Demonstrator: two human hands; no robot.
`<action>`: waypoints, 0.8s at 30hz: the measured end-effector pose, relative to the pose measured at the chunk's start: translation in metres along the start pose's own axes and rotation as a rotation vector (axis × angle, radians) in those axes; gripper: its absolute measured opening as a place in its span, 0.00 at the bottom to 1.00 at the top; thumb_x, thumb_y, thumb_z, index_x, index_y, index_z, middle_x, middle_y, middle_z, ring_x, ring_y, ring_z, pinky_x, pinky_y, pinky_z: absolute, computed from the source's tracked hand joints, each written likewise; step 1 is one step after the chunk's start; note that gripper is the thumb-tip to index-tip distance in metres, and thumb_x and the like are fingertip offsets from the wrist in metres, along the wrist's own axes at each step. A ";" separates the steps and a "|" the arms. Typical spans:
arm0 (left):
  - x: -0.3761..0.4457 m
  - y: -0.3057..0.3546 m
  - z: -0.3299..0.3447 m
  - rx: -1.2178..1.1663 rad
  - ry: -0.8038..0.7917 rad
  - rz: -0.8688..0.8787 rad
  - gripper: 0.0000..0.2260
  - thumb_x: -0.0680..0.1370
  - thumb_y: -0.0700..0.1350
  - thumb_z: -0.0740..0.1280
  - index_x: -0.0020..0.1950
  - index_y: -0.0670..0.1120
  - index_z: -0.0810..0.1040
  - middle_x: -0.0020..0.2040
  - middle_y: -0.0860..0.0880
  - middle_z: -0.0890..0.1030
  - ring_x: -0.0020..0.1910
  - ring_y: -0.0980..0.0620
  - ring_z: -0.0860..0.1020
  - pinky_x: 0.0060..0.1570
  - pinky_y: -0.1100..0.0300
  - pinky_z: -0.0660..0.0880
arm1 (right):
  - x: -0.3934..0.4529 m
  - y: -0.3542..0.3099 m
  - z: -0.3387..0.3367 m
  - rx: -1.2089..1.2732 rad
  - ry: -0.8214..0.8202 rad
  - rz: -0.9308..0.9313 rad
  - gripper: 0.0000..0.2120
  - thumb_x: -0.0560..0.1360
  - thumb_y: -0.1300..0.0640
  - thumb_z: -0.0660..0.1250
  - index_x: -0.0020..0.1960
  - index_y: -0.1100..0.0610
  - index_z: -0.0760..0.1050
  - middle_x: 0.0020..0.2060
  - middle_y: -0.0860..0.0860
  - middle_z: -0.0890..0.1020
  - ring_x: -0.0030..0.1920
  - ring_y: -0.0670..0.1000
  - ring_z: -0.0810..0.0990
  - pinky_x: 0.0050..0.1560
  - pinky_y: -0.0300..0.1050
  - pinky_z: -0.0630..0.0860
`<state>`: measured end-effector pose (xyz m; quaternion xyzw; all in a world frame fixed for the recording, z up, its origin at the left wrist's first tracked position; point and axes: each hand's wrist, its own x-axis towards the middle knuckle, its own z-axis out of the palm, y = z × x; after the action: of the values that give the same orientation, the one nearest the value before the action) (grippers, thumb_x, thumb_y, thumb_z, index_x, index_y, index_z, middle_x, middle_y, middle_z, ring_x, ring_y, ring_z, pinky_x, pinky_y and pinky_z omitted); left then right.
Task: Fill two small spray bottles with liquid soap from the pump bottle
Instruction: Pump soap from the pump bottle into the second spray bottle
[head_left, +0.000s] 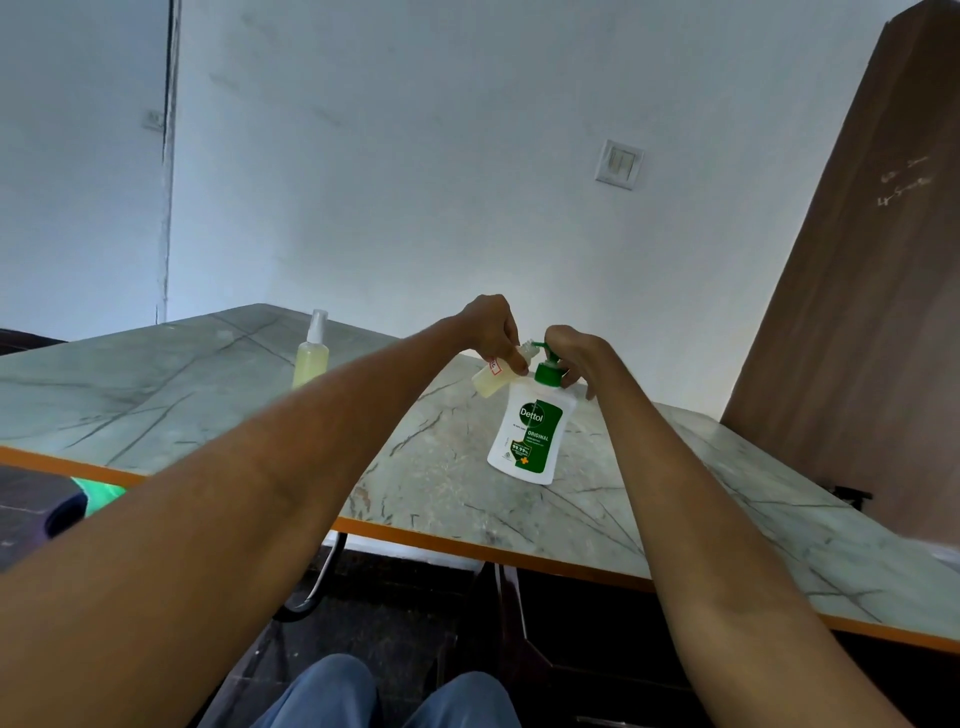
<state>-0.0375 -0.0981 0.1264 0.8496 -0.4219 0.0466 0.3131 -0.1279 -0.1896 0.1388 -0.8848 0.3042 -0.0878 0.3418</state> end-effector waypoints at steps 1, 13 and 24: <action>0.000 0.000 -0.001 0.002 0.002 0.000 0.18 0.65 0.47 0.77 0.49 0.38 0.83 0.42 0.46 0.81 0.35 0.52 0.76 0.34 0.68 0.70 | 0.000 -0.001 0.000 -0.007 -0.004 -0.007 0.11 0.79 0.61 0.46 0.55 0.63 0.64 0.64 0.61 0.73 0.57 0.58 0.75 0.31 0.45 0.65; 0.001 -0.004 0.001 -0.013 0.006 0.011 0.16 0.65 0.47 0.78 0.48 0.38 0.83 0.34 0.48 0.79 0.29 0.56 0.73 0.27 0.74 0.68 | 0.014 0.002 0.004 -0.030 0.007 0.021 0.15 0.79 0.57 0.46 0.46 0.62 0.68 0.53 0.60 0.73 0.54 0.58 0.74 0.44 0.48 0.70; 0.002 -0.002 -0.001 -0.045 0.032 0.011 0.15 0.63 0.46 0.79 0.44 0.38 0.84 0.27 0.54 0.77 0.24 0.60 0.73 0.25 0.76 0.67 | 0.011 0.001 -0.003 -0.004 -0.031 0.001 0.09 0.78 0.60 0.46 0.54 0.61 0.63 0.66 0.60 0.72 0.64 0.59 0.72 0.37 0.49 0.65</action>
<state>-0.0342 -0.0985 0.1267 0.8393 -0.4223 0.0523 0.3384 -0.1205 -0.1982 0.1397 -0.8865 0.2997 -0.0734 0.3449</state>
